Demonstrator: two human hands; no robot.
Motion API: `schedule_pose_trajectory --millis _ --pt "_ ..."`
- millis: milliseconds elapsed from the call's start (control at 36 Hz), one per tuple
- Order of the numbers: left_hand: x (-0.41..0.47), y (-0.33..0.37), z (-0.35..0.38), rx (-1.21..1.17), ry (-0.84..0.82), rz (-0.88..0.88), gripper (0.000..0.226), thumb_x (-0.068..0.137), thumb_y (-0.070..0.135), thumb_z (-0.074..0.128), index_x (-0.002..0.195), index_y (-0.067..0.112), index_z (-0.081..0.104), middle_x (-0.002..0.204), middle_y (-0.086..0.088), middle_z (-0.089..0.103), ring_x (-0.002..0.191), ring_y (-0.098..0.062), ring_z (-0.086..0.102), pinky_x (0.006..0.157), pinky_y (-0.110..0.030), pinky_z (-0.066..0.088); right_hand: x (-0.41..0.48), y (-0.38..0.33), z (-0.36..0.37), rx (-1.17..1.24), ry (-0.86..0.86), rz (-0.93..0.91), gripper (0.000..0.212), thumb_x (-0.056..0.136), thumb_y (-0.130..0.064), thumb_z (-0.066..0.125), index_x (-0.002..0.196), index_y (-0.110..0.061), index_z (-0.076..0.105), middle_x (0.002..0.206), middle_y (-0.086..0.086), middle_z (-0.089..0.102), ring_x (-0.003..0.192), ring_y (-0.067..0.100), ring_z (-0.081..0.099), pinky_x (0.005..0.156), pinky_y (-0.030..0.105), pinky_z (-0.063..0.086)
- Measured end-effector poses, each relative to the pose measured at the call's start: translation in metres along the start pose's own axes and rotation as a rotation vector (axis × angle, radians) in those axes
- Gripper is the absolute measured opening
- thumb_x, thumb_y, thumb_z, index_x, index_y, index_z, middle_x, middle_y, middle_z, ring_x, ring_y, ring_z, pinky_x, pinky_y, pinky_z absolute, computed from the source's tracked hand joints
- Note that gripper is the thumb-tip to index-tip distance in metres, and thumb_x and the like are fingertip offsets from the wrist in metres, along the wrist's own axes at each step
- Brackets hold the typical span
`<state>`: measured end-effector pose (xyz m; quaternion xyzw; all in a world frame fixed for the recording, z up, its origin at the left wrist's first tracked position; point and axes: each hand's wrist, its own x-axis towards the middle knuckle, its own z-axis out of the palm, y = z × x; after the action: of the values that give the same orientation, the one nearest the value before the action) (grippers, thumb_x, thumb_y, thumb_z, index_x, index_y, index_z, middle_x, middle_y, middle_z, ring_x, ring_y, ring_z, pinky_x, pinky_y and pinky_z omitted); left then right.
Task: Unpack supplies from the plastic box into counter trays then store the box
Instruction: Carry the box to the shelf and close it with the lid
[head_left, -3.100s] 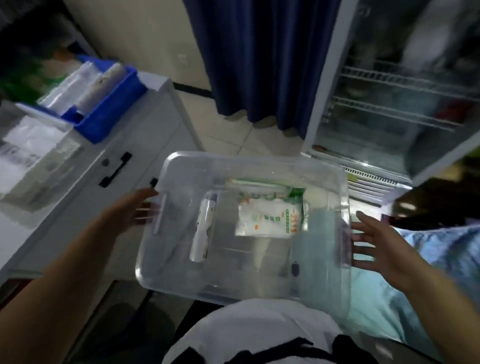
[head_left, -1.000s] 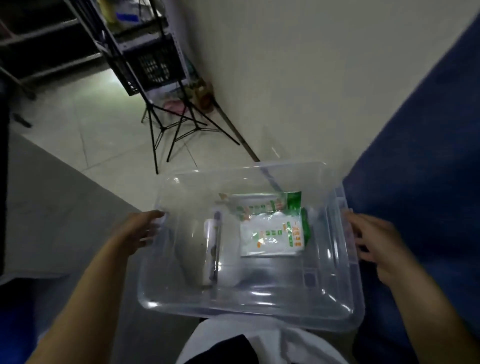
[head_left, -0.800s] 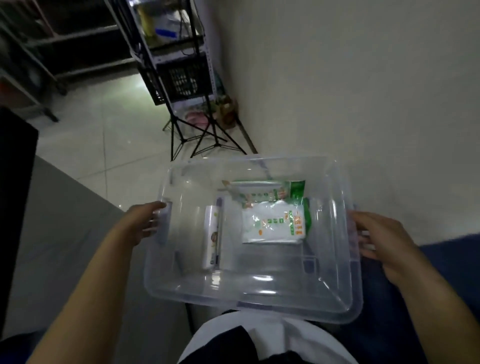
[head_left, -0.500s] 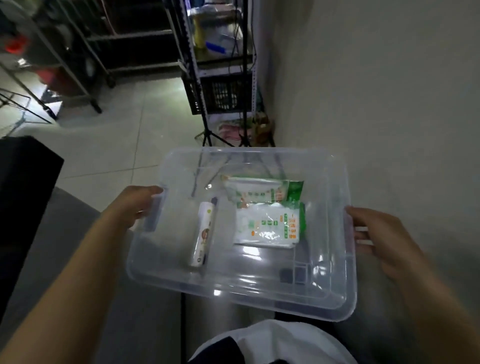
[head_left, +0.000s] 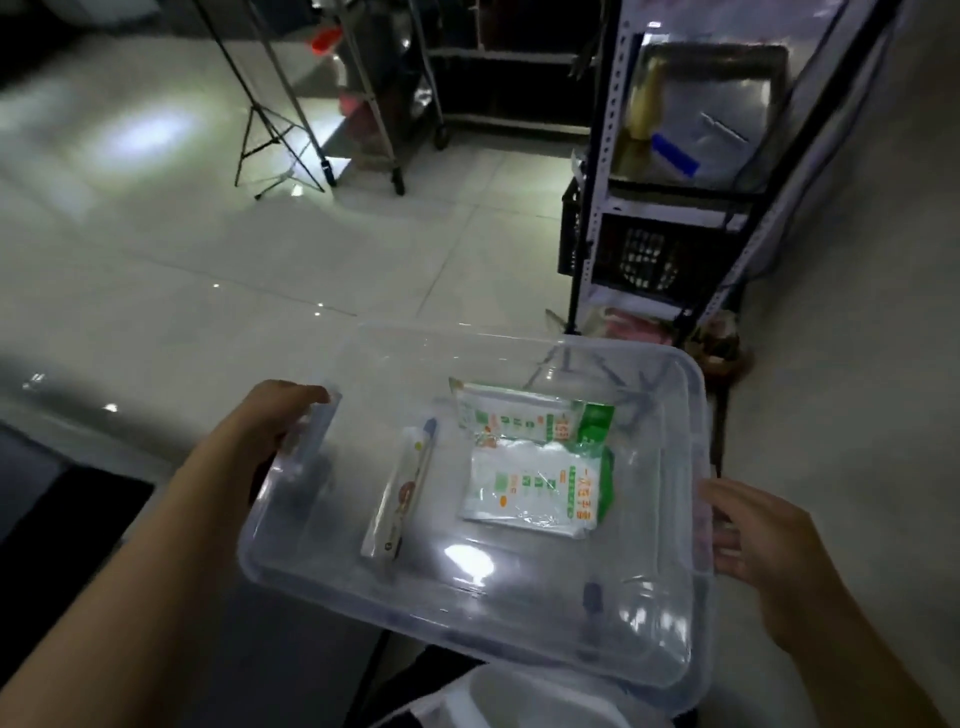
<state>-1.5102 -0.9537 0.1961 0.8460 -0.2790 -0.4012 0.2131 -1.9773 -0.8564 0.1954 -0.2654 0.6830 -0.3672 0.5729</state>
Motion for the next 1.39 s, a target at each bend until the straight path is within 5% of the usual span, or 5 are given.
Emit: schedule_pose_trajectory --millis 278,361,722,1250,1389 --pt "0.121 0.070 -0.053 -0.242 0.198 -0.167 0.024 0.075 0.030 0.076 0.071 0.010 0.063 0.083 -0.011 0.062 0.076 -0.030 0.059 0.072 -0.036 0.043 0.154 -0.114 0.121 -0.144 -0.168 0.005 0.020 0.089 -0.027 0.064 0.102 -0.018 0.075 0.091 0.006 0.078 0.082 0.025 0.074 0.058 0.031 0.056" --pt "0.175 0.087 -0.074 -0.273 0.217 -0.204 0.026 0.076 0.030 0.076 0.073 0.009 0.061 0.084 -0.012 0.061 0.074 -0.030 0.060 0.066 -0.032 0.044 0.202 -0.146 0.174 -0.176 -0.171 -0.006 0.014 0.088 -0.026 0.065 0.094 -0.016 0.074 0.074 -0.001 0.076 0.066 0.017 0.073 0.058 0.029 0.053" --pt "0.421 0.191 -0.173 -0.387 -0.024 -0.160 0.015 0.087 0.025 0.070 0.081 0.014 0.063 0.084 -0.004 0.058 0.072 -0.022 0.057 0.062 -0.028 0.042 0.353 -0.328 0.399 -0.083 -0.128 0.089 0.021 0.085 -0.029 0.069 0.082 -0.008 0.069 0.065 0.003 0.068 0.055 0.018 0.062 0.044 0.024 0.047" --pt "0.706 0.519 -0.153 -0.429 -0.202 -0.074 0.007 0.088 0.025 0.065 0.084 0.020 0.065 0.084 0.000 0.061 0.078 -0.018 0.057 0.065 -0.032 0.047 0.652 -0.544 0.485 0.084 0.045 0.004 0.019 0.076 -0.036 0.070 0.065 -0.021 0.073 0.060 -0.005 0.067 0.044 0.010 0.061 0.052 0.026 0.044" --pt "0.772 0.626 -0.109 -0.325 -0.264 -0.124 0.008 0.088 0.021 0.063 0.081 0.021 0.066 0.083 0.000 0.062 0.077 -0.018 0.058 0.065 -0.030 0.048 0.752 -0.580 0.477 0.159 0.095 0.098 0.025 0.078 -0.033 0.073 0.090 -0.012 0.074 0.076 0.006 0.069 0.056 0.018 0.061 0.051 0.027 0.048"
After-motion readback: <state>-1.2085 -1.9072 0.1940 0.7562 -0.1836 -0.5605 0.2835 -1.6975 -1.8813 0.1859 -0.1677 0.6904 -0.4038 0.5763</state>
